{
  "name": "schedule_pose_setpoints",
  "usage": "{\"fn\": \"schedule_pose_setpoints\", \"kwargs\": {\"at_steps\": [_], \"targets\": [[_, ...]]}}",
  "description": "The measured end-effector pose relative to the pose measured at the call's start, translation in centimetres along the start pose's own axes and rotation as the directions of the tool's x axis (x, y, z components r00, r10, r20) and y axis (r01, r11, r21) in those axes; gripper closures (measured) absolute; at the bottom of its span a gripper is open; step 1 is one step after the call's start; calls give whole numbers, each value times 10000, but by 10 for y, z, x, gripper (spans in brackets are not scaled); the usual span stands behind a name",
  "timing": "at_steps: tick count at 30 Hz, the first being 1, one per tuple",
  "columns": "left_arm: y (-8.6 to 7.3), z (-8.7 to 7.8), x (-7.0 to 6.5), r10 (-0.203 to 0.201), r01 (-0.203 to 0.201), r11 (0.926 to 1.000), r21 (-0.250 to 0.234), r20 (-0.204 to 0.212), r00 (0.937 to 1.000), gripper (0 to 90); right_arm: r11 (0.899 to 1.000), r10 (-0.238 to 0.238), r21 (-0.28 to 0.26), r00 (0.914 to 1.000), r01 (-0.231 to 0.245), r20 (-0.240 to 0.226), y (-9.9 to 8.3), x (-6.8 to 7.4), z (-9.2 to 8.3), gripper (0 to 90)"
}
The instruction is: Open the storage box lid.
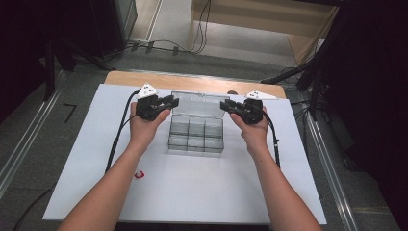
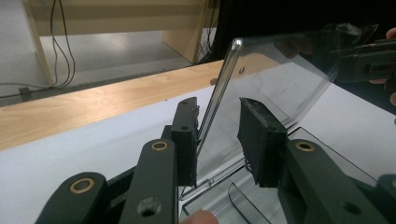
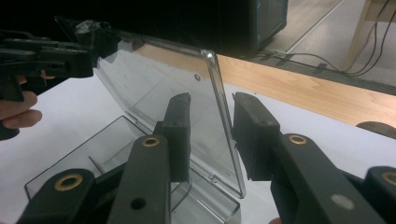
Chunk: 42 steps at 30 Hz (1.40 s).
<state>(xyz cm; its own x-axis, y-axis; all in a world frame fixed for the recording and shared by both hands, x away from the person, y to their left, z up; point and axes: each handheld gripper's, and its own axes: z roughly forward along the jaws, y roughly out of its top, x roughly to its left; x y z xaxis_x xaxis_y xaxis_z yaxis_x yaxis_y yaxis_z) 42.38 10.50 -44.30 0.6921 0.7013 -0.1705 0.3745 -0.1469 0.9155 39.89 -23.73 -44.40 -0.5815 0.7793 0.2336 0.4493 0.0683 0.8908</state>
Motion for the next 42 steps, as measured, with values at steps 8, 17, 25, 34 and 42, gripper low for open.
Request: {"fn": "schedule_pose_setpoints", "kwargs": {"at_steps": [8, 17, 25, 34, 42], "targets": [[-6, 10, 6, -539, 539, 9985, -33, 11, 9985, 664, 9999, 156, -18, 9998, -155, 150, -4, -4, 9, 666], [-10, 17, 10, -775, 775, 9967, 225, 5, 9970, 665, 9995, 302, -142, 9991, -298, 287, -9, -6, 16, 665], [-17, 24, 15, -1084, 1082, 9927, 529, 9, 9941, 668, 9983, 588, -14, 9971, -588, 475, -13, -8, 23, 668], [-21, 30, 18, -1279, 1282, 9884, 820, -83, 9917, 648, 9948, 989, 149, 9921, -1003, 774, -22, -12, 33, 684], [-26, 35, 23, -1790, 1776, 9788, 1022, 46, 9838, 646, 9877, 1546, 109, 9847, -1559, 809, -27, -16, 40, 689]]}}
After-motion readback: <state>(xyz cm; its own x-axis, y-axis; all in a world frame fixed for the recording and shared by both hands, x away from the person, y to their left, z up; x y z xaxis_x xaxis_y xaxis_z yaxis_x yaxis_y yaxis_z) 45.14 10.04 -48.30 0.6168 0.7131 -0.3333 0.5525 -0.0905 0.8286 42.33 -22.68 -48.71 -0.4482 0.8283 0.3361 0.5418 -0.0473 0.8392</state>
